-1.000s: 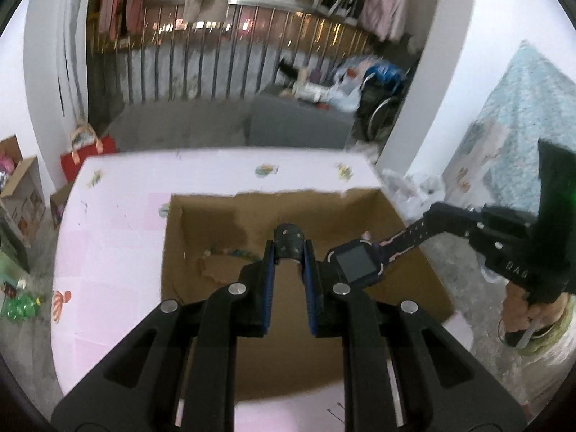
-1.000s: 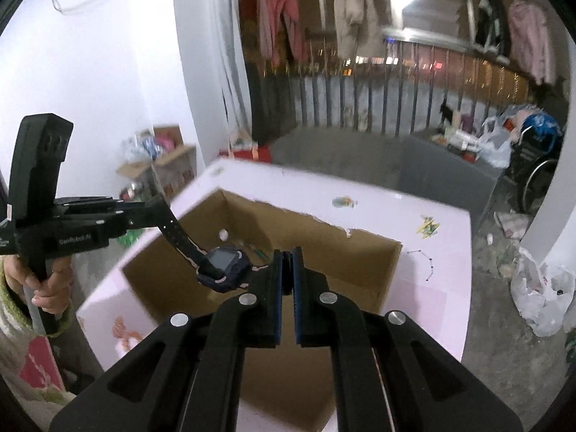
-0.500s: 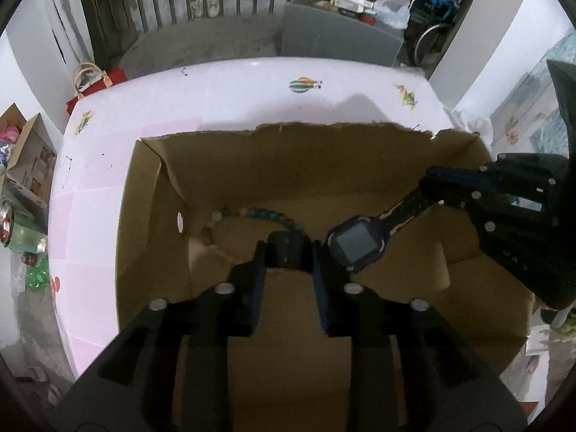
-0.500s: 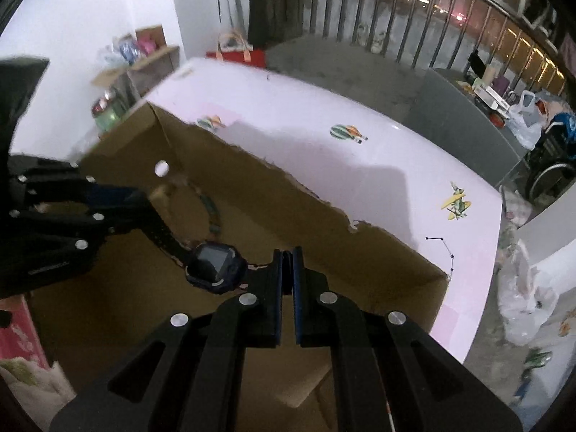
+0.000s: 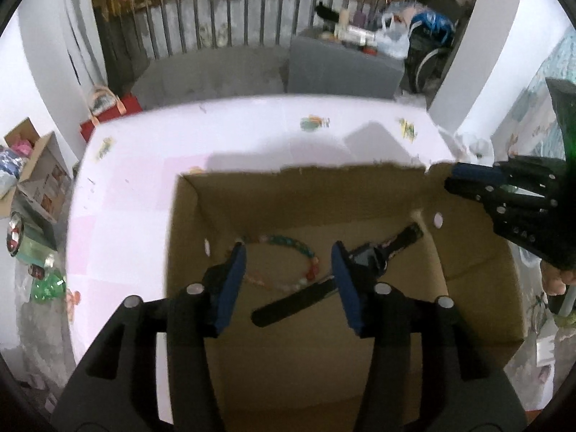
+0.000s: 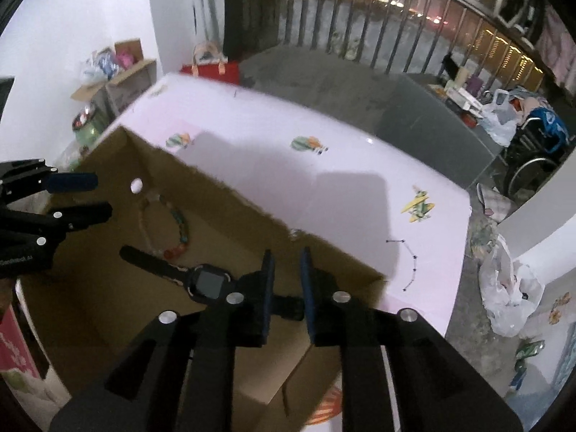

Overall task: Organize jewelry
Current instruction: 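Open both grippers to release the smartwatch inside the box, then raise both open grippers out of the box and move them to the table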

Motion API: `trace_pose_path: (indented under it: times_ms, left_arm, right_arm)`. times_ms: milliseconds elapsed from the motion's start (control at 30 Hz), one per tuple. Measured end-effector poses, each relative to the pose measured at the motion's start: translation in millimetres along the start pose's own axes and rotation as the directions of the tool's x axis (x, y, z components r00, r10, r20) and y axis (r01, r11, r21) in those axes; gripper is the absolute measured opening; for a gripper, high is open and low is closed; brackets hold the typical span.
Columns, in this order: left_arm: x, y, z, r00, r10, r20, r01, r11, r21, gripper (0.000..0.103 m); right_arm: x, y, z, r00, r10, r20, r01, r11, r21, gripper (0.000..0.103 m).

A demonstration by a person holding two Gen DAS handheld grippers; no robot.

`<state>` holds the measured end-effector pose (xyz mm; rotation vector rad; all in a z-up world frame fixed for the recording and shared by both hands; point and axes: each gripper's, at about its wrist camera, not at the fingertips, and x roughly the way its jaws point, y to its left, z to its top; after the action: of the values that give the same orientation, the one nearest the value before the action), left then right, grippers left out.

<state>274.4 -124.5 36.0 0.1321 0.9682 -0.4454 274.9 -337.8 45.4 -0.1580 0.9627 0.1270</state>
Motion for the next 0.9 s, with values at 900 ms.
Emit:
trace_pose_path:
  times_ms: [900]
  left_arm:
    - [-166.4, 50.3, -189.1, 0.912, -0.016, 0.411, 0.038, 0.998, -0.046, 0.059]
  right_arm:
    - [-143.6, 68.8, -187.6, 0.905, 0.025, 0.425, -0.099, 0.983, 0.155, 0.040]
